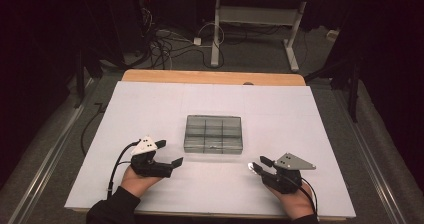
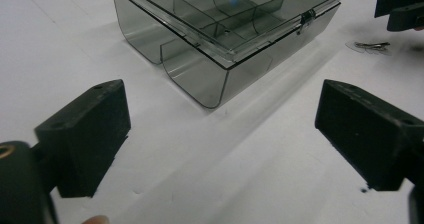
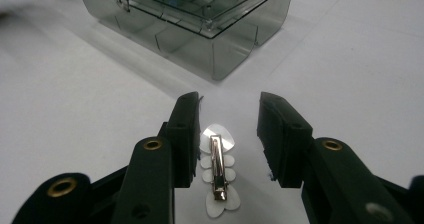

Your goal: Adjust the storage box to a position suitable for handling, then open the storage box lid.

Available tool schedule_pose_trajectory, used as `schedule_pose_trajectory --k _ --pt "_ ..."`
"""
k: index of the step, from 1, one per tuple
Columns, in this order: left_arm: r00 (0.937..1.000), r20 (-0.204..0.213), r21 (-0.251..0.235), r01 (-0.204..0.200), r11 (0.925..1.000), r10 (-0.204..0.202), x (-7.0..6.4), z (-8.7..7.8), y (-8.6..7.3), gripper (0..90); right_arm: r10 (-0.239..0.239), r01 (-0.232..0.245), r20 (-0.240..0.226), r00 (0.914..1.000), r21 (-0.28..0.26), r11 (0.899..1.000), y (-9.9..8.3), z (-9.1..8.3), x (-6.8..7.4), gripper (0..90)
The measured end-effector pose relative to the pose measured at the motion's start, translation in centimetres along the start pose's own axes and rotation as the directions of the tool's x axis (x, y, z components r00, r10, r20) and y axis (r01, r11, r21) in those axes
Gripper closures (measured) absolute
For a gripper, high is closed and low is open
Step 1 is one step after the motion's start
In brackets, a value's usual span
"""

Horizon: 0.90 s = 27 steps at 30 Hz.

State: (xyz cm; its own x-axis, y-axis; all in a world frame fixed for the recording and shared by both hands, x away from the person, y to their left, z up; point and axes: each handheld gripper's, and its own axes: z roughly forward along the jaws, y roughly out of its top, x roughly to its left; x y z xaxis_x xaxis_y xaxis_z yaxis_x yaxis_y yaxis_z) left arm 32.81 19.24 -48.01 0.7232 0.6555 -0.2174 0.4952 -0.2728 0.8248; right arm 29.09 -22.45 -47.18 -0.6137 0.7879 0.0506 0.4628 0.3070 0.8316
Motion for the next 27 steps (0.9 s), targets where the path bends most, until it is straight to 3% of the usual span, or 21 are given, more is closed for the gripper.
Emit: schedule_pose_trajectory --k 7,10,16,17,22,27 --pt "0.9999 -0.010 -0.004 0.011 0.9999 -0.011 -0.31 -0.20 0.08 17.7 0.030 -0.030 0.007 0.9995 -0.033 0.999 0.33 0.17 0.07 68.2" --pt "0.9991 -0.036 -0.013 0.023 0.9996 -0.024 -0.42 -0.27 0.15 26.7 0.034 -0.033 0.007 0.9994 -0.028 0.999 0.37 0.47 0.22 68.6" --pt "0.9997 -0.010 -0.022 0.024 0.9995 -0.025 -0.53 -0.43 0.18 48.9 0.029 -0.029 0.005 0.9996 -0.022 0.999 0.32 0.71 0.45 71.5" --pt "0.9998 -0.003 -0.022 0.018 0.9996 -0.018 -0.58 -0.43 0.18 48.9 0.031 -0.031 0.005 0.9995 -0.022 0.999 0.33 0.70 0.46 72.5" --pt "0.9999 0.007 -0.020 -0.012 0.9997 0.012 -0.96 -0.32 0.09 66.8 0.024 -0.024 0.007 0.9997 -0.032 0.999 0.47 0.61 0.54 76.8" --pt "0.9999 0.012 -0.022 -0.002 0.9998 0.002 -0.79 0.02 -0.01 80.6 0.014 -0.013 0.010 0.9999 -0.037 0.999 0.57 0.64 0.62 84.6"
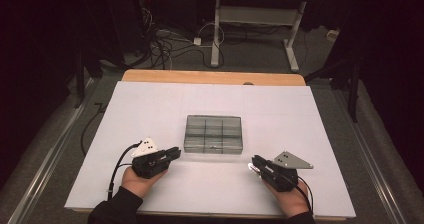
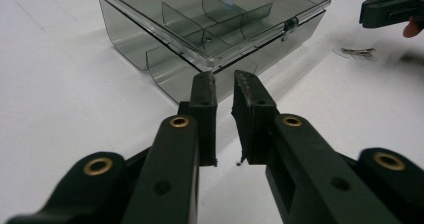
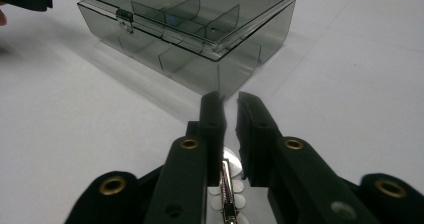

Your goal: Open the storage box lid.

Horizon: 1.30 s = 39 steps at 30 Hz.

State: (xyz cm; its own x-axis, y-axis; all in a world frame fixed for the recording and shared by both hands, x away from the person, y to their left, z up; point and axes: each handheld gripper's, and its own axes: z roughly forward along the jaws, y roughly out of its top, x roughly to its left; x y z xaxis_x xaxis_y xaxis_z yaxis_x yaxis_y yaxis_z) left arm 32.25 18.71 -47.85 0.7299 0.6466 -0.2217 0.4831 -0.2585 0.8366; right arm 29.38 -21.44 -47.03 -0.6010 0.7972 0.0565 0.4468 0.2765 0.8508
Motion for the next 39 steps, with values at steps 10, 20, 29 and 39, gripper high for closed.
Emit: schedule_pose_trajectory --k 10,20,29,39 --pt "1.0000 0.009 0.002 -0.002 1.0000 0.002 -0.1 -0.2 -0.3 87.9 -0.037 0.037 0.005 0.9993 -0.021 0.999 0.4 0.2 0.4 90.0" --pt "0.9998 -0.004 -0.021 0.021 0.9996 -0.021 0.2 -0.7 -0.8 87.9 -0.042 0.042 0.007 0.9991 0.003 0.999 1.3 1.2 0.9 90.0" --pt "0.9964 -0.044 -0.046 0.071 0.9964 -0.073 1.8 -0.2 1.4 88.0 -0.019 0.019 0.025 0.9995 0.000 1.000 3.3 2.3 -0.3 90.0" --pt "0.9961 -0.035 -0.040 0.079 0.9961 -0.080 2.9 0.8 1.6 88.1 0.012 -0.012 -0.010 0.9999 0.035 0.999 3.1 3.6 -2.1 90.0"
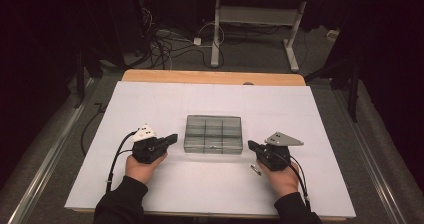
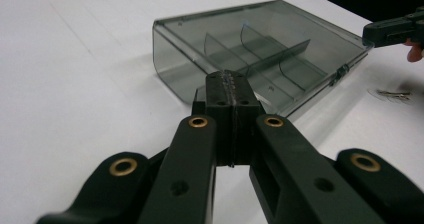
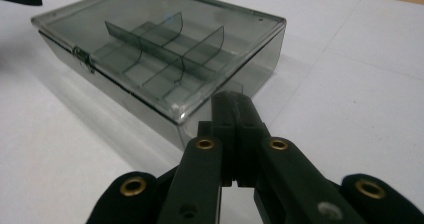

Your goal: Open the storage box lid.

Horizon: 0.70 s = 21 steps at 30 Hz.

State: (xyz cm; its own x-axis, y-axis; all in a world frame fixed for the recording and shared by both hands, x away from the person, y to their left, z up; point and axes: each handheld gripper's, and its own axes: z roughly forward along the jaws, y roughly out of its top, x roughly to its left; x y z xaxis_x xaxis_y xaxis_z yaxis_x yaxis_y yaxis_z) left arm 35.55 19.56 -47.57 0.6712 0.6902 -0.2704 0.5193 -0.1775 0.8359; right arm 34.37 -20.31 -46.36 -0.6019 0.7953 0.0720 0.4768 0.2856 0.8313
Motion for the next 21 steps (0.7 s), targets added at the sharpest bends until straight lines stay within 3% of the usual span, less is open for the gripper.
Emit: schedule_pose_trajectory --k 2,5,8,15,21 --pt "0.9995 -0.004 0.025 -0.031 0.9992 0.031 -0.3 -0.1 -0.2 88.1 0.021 -0.021 -0.014 0.9997 -0.003 1.000 -0.4 -0.1 0.0 90.0" --pt "0.9993 -0.002 0.023 -0.036 0.9991 0.036 -0.6 -0.1 -0.3 88.0 0.010 -0.010 -0.011 0.9999 0.007 1.000 -0.8 -0.2 0.2 90.0" --pt "0.9989 -0.005 0.052 -0.047 0.9975 0.048 -0.7 0.3 -0.5 88.0 0.012 -0.012 -0.012 0.9999 0.002 1.000 -0.9 -0.3 0.4 90.0" --pt "0.9991 0.010 0.071 -0.041 0.9966 0.041 -0.8 0.5 -0.6 88.0 -0.014 0.015 -0.011 0.9998 0.042 0.999 -1.2 0.0 0.7 90.0" --pt "0.9989 0.019 0.082 -0.045 0.9956 0.044 -0.8 0.6 -0.7 88.0 -0.043 0.044 -0.024 0.9988 0.045 0.998 -1.3 0.2 1.0 90.0"
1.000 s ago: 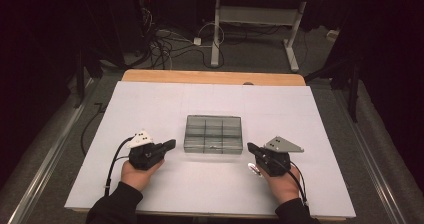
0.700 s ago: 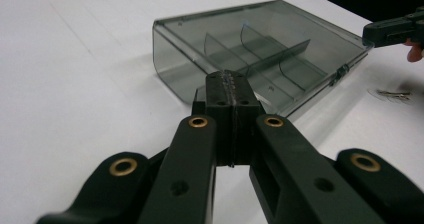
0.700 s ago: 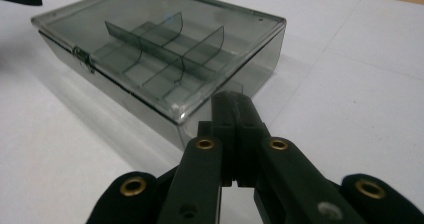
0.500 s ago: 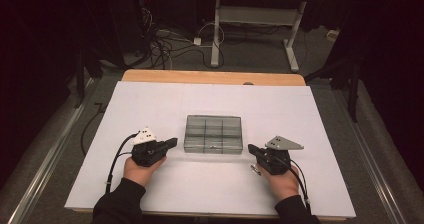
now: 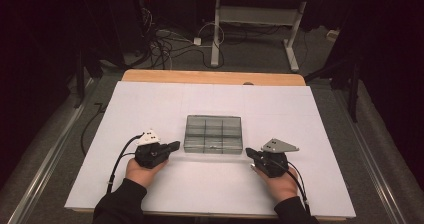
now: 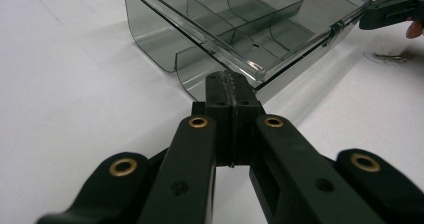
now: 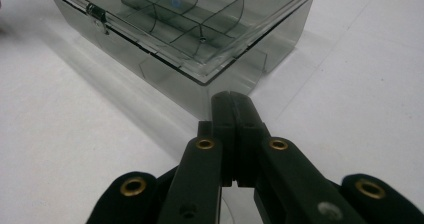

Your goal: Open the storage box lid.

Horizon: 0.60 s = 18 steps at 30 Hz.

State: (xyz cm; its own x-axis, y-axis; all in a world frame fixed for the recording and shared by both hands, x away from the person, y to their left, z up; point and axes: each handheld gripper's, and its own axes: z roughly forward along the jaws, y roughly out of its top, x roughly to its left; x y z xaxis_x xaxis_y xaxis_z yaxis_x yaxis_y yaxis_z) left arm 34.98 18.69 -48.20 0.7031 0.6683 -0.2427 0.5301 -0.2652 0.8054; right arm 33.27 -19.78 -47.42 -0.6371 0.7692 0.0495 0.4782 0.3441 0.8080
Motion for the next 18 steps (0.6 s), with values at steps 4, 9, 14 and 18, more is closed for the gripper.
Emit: schedule_pose_trajectory --k 4,9,14,18 --pt "1.0000 0.002 0.016 -0.007 0.9999 0.007 -0.24 0.08 -0.08 88.0 -0.019 0.019 -0.002 0.9998 -0.004 1.000 0.10 0.14 0.31 90.0" --pt "0.9999 0.013 0.019 -0.011 0.9998 0.011 -0.58 0.37 -0.10 88.0 -0.028 0.028 0.002 0.9996 -0.004 1.000 0.12 0.27 0.49 90.0" --pt "0.9997 0.015 0.024 -0.017 0.9996 0.017 -0.70 0.59 -0.11 88.0 -0.031 0.031 0.007 0.9995 -0.013 0.999 0.22 0.24 0.54 90.0" --pt "0.9998 0.012 0.026 -0.019 0.9995 0.019 -0.76 0.66 -0.11 88.0 -0.037 0.037 0.005 0.9993 -0.015 0.999 0.29 0.22 0.64 90.0"
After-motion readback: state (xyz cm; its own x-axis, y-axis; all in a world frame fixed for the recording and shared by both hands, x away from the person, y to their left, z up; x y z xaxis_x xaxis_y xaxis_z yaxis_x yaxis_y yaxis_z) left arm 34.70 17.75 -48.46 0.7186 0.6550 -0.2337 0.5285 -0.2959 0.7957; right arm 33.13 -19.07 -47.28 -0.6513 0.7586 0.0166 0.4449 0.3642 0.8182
